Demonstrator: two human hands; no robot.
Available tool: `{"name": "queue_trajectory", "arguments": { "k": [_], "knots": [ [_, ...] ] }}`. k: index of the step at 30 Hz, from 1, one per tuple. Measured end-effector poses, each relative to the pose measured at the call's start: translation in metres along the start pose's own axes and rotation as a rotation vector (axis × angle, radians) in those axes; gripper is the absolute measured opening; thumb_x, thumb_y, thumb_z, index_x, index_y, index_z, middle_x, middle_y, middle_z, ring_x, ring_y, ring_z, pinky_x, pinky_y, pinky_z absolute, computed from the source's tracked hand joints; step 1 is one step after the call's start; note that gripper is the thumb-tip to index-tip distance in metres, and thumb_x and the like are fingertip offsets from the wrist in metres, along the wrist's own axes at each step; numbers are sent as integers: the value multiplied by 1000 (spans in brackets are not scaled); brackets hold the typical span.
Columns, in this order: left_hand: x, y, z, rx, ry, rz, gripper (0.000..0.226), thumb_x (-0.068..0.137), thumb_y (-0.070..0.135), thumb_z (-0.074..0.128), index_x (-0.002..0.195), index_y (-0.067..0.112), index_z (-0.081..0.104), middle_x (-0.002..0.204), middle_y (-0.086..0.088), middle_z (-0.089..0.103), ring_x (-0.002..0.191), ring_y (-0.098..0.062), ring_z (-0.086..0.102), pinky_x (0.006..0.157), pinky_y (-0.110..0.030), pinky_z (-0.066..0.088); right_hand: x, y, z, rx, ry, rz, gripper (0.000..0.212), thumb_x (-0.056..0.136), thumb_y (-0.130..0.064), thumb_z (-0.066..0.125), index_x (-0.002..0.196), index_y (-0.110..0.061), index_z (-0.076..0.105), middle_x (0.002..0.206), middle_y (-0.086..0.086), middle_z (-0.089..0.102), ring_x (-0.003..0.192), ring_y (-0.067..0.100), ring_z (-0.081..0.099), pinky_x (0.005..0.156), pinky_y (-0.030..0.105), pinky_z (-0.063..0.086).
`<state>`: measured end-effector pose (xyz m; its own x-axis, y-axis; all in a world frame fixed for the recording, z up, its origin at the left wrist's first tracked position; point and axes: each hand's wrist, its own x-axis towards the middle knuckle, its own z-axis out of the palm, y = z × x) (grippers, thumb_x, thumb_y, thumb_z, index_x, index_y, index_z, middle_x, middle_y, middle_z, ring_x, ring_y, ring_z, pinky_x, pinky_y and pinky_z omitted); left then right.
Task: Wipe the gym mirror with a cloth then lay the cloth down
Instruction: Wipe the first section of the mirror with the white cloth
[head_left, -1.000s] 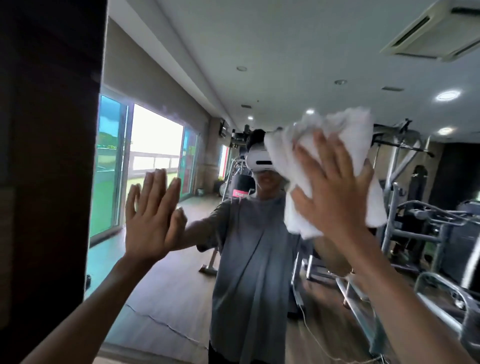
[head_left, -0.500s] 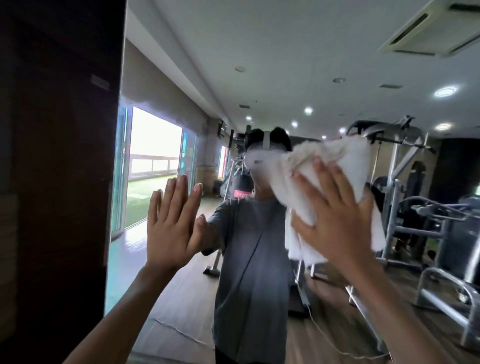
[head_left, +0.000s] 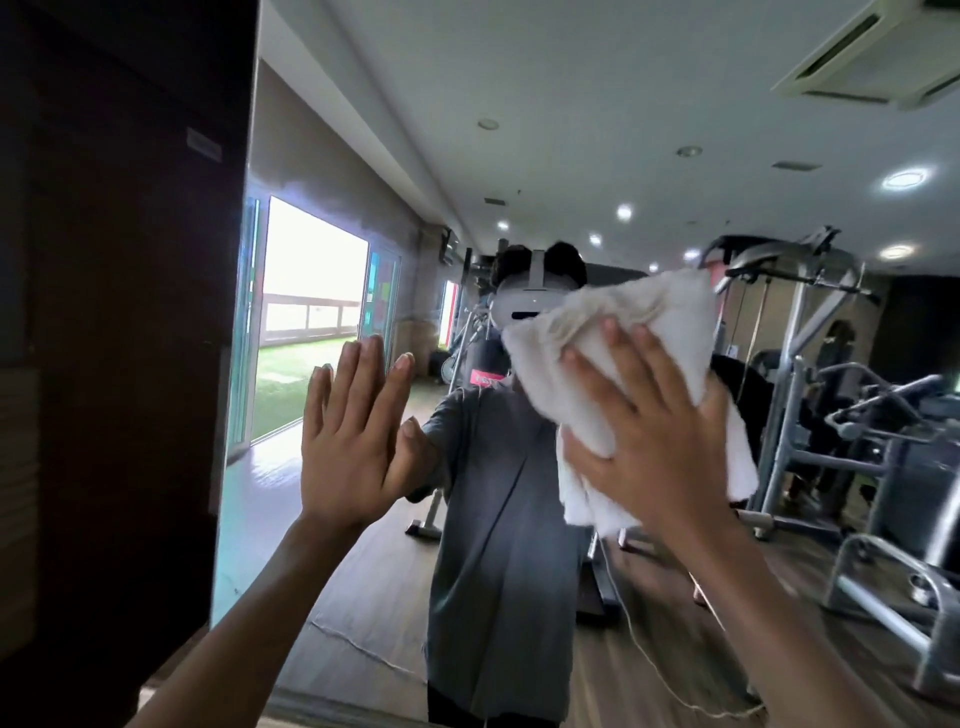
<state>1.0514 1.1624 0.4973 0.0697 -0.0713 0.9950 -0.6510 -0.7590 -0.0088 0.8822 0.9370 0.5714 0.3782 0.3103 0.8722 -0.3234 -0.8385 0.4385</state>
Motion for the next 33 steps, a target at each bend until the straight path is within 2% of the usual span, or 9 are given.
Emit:
{"name": "queue_trajectory", "arguments": {
  "k": [4,6,9,11,13,18,22,29,33],
  "knots": [
    [1,4,-1,24,-11,-1,62,97,33,36,155,12,34,165,-14,22,154,-31,15,125,-49,4,75,-35,-7,68,53,350,74,88,-58,40,155,-28,30,165,8,18,151,27,19,102,61,25],
    [-1,-1,-4,10,-21,29,61,98,34,37,156,13,32,165,-13,22,154,-31,16,125,-47,5,98,-70,-4,41,42,293,75,89,-56,32,157,-25,26,165,11,17,151,28,19,103,56,21],
    [-16,-24,-8,36,-53,147,58,103,36,33,154,10,34,161,-18,28,153,-32,21,125,-45,12,80,-107,8,-6,42,-46,73,91,-54,36,157,-24,25,165,11,17,152,28,17,105,57,21],
    [-30,-42,-12,72,-85,211,57,105,40,27,152,8,36,157,-22,35,150,-34,25,125,-45,13,51,-107,13,-56,5,-303,73,92,-55,37,157,-25,25,165,9,17,152,27,15,109,58,20],
    [-38,-51,-13,86,-116,229,59,105,41,26,153,9,32,159,-22,33,151,-34,23,125,-45,14,26,-86,14,-64,-12,-399,73,90,-57,38,156,-29,29,165,7,20,152,26,17,108,58,20],
    [-40,-40,-7,27,-65,162,62,98,37,36,153,8,36,161,-20,28,153,-32,19,124,-46,12,45,-30,-2,-35,31,-118,72,85,-59,40,152,-32,37,163,5,27,149,25,26,101,53,26],
    [-40,-43,-7,2,-56,172,60,101,38,33,153,9,36,161,-21,28,153,-33,20,125,-46,11,81,-69,-3,1,96,161,71,86,-55,41,152,-29,38,162,8,28,149,26,27,101,51,23],
    [-40,-42,-9,-37,-9,207,58,106,40,26,153,8,31,168,-6,8,155,-27,11,124,-47,13,29,-78,11,-61,27,-366,72,89,-58,43,154,-30,33,163,5,26,150,23,23,105,54,25],
    [-42,-40,-7,-2,-34,194,58,106,38,25,157,11,26,164,-19,20,154,-32,12,124,-49,12,55,-57,4,7,69,-157,72,82,-59,48,149,-33,42,161,3,31,147,21,28,99,48,27]
  ]
}}
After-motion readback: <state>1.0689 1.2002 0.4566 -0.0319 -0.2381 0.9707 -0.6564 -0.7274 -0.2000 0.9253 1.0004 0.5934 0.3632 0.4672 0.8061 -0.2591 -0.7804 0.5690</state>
